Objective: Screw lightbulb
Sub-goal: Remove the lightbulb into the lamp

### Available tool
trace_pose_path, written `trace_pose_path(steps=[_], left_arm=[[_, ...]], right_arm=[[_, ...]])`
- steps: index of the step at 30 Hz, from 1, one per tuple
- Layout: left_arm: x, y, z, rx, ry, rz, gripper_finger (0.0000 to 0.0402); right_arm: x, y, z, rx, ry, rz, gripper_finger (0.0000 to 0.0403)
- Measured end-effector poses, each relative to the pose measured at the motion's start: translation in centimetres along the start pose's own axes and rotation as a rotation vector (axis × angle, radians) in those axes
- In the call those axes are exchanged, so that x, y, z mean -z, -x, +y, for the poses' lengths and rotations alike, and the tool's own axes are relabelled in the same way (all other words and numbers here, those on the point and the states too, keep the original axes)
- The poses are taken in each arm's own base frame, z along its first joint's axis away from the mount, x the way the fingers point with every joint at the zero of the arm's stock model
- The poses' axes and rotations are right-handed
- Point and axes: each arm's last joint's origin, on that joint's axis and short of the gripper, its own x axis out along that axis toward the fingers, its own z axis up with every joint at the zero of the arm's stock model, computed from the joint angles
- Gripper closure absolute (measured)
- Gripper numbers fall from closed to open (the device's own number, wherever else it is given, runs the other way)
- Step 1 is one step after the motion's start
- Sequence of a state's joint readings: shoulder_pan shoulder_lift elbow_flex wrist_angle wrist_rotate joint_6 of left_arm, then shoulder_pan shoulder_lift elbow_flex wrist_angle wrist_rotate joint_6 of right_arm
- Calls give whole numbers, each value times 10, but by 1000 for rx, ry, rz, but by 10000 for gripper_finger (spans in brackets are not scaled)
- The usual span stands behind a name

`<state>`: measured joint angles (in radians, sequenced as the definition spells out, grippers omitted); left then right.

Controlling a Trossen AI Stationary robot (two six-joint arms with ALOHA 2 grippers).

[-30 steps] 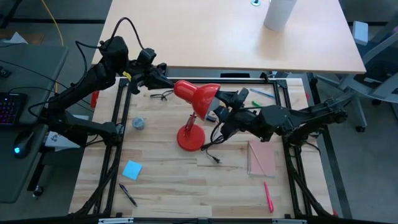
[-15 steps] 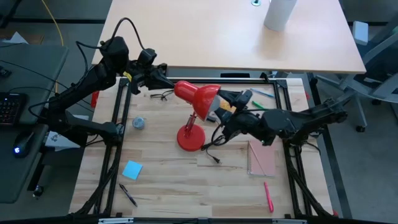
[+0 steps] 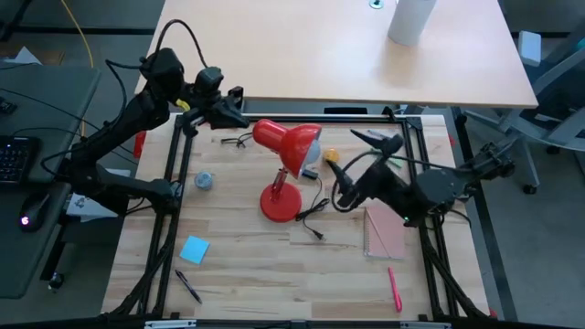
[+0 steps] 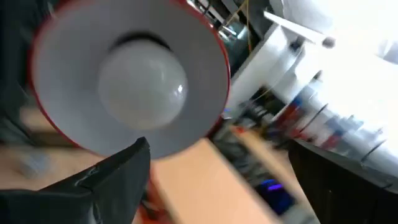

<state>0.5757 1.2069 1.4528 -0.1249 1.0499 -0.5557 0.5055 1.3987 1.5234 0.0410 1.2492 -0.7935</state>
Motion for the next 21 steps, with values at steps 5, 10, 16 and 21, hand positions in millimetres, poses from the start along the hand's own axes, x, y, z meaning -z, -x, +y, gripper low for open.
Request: trace_pose_path(steps=[5, 10, 16, 21], left_arm=[[-1, 10, -9, 25, -126, 9, 401], [-2, 27, -15, -43, -238, 1, 401], [9, 42, -17, -125, -266, 48, 401], [19, 42, -14, -150, -265, 108, 401]], right_arm=[[-5, 13, 5, -95, -347, -59, 31], [-5, 19, 11, -201, -527, -77, 31], [-6, 16, 14, -288, -718, -91, 31], [0, -4, 11, -256, -845, -59, 31]])
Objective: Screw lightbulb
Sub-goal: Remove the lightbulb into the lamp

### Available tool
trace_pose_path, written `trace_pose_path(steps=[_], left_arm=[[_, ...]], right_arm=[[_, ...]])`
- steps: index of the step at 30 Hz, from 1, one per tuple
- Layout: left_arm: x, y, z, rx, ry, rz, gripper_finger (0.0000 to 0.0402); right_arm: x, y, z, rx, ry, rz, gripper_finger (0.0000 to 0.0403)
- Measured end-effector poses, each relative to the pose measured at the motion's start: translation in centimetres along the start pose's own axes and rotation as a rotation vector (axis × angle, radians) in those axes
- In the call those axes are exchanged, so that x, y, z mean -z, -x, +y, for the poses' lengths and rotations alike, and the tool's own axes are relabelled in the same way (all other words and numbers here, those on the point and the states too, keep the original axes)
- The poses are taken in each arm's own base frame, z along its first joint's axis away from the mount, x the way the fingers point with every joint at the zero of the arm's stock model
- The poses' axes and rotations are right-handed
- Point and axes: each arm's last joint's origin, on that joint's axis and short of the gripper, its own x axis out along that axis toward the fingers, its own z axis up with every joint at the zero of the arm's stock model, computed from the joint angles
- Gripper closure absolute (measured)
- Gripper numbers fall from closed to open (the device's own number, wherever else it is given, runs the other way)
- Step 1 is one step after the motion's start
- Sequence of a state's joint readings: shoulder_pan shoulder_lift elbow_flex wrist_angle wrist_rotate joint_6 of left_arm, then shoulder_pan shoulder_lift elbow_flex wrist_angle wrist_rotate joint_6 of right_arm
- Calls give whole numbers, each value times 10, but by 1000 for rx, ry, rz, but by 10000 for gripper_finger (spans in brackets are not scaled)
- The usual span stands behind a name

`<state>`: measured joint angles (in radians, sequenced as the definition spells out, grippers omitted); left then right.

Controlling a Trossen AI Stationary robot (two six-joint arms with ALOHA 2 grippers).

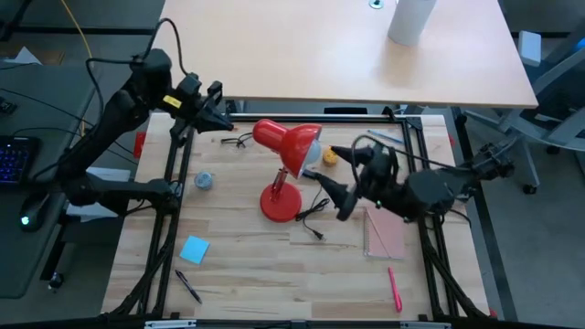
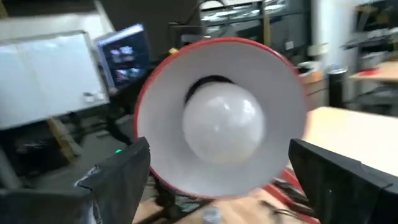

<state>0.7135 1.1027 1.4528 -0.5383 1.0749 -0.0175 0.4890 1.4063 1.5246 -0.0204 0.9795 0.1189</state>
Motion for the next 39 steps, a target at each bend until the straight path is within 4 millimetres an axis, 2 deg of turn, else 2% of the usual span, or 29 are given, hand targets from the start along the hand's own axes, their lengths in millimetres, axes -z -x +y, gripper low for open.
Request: trace_pose_path(steps=[7, 13, 20, 25, 32, 39], left_arm=[[-2, -14, 1, 47, -63, -10, 402], [-7, -21, -2, 7, -115, -40, 401], [-9, -34, 6, -6, -147, -61, 402], [-4, -47, 15, 11, -108, -36, 402], [-4, -54, 17, 27, -105, -47, 401], [-6, -53, 17, 30, -74, -55, 402]], right_arm=[[-1, -23, -13, -147, -70, 22, 31], [0, -29, -19, -132, -56, 31, 31], [1, -38, -27, -70, -25, 26, 31], [6, -45, -25, -87, -11, 34, 31], [13, -52, -19, -96, 25, 27, 32], [7, -52, -18, -104, 88, -25, 55]])
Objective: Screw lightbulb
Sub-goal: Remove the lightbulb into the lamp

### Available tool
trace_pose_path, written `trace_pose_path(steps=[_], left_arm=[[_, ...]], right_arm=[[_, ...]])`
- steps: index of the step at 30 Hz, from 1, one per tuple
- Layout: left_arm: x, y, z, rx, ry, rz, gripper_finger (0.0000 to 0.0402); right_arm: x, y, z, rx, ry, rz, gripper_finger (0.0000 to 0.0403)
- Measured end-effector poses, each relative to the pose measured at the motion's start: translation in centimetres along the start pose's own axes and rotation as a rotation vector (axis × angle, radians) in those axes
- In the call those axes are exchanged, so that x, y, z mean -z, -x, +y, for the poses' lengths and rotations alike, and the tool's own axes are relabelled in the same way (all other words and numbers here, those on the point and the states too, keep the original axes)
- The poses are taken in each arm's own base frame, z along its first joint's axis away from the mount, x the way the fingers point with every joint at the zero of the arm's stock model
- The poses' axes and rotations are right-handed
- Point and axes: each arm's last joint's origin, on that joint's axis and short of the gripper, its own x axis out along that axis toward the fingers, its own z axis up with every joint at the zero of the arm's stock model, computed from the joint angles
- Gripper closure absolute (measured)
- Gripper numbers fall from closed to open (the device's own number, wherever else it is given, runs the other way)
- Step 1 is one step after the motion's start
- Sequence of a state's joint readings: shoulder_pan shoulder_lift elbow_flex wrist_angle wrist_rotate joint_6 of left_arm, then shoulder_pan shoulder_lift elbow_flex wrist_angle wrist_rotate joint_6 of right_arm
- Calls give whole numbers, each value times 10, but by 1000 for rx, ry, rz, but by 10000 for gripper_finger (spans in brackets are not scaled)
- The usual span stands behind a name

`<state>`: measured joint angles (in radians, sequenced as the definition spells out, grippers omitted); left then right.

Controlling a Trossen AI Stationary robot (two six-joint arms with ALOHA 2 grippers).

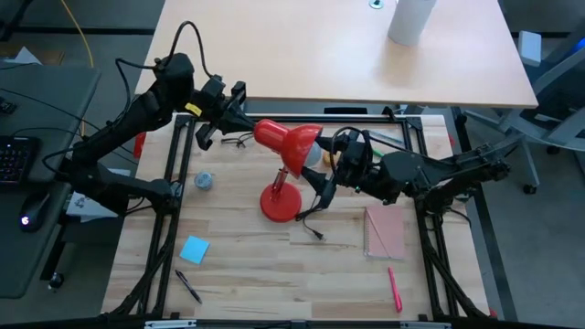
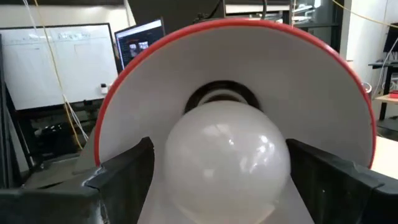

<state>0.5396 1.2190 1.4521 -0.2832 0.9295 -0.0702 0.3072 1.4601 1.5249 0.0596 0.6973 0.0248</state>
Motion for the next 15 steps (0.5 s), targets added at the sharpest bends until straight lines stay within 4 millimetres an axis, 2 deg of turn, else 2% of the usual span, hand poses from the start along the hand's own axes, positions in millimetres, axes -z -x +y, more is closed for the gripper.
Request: trace_pose_path(steps=[8, 12, 15], left_arm=[[0, -3, -3, 16, 29, 0, 401], [0, -4, -4, 25, 92, 2, 402], [0, -4, -4, 25, 172, 3, 401]], right_arm=[[0, 1, 0, -11, 44, 5, 85], [0, 1, 0, -11, 183, 7, 98], [2, 1, 0, -13, 372, 16, 115]])
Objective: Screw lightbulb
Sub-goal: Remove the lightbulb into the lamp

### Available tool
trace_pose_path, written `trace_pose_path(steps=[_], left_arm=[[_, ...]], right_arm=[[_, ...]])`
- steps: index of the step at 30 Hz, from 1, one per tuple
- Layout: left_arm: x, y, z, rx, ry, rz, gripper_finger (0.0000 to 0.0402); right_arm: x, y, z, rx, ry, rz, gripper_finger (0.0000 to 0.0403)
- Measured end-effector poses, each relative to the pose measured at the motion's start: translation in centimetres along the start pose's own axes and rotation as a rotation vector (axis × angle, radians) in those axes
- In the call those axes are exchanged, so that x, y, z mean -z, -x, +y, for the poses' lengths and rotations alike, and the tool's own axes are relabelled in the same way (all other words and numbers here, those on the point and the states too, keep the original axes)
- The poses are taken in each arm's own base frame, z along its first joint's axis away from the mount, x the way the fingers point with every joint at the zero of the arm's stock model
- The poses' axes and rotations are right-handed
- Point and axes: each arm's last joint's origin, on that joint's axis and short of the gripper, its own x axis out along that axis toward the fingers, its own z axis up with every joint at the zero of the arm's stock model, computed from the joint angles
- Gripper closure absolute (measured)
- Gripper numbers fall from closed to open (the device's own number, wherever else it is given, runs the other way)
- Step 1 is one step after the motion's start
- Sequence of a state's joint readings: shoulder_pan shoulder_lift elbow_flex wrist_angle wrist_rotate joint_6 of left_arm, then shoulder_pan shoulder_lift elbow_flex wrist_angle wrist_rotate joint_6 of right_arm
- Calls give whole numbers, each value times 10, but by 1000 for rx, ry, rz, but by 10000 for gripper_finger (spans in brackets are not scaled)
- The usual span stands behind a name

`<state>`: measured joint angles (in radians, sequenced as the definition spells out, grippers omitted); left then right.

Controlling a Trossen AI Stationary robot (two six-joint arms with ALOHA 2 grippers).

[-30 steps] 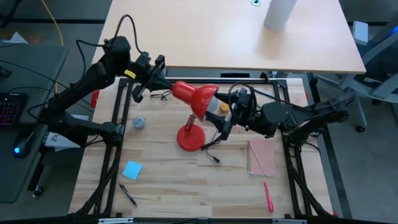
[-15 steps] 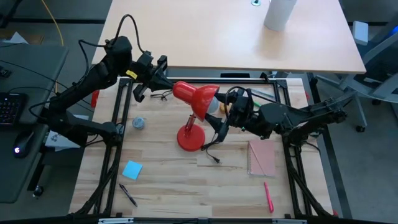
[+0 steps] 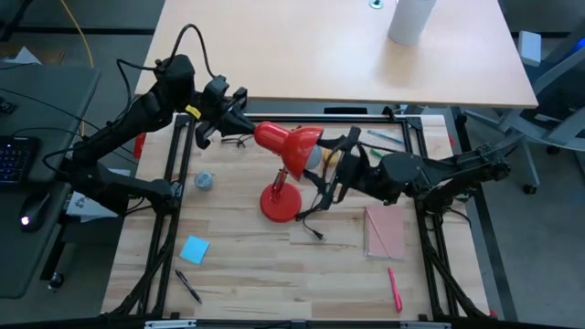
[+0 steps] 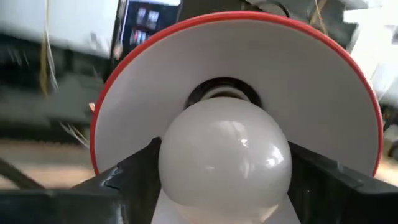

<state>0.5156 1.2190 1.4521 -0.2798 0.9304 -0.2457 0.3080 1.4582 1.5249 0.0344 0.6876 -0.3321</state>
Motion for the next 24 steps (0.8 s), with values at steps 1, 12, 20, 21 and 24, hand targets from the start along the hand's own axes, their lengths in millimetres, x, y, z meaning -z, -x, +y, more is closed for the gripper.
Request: trace_pose_path(steps=[1, 12, 20, 21, 24], left_arm=[[0, 0, 0, 0, 31, 0, 402], [-5, 0, 0, -36, 336, -52, 402], [-12, 1, -2, -15, 376, -107, 402], [-13, 1, -2, -21, 373, -113, 401], [-13, 1, -1, -35, 374, -122, 402]], right_arm=[[1, 0, 0, -1, 81, 5, 122], [4, 0, -1, 33, 1205, 100, 135], [3, -1, -2, 45, 1249, 88, 132], [3, -1, -2, 44, 1230, 83, 132], [2, 0, -1, 44, 1216, 79, 132]])
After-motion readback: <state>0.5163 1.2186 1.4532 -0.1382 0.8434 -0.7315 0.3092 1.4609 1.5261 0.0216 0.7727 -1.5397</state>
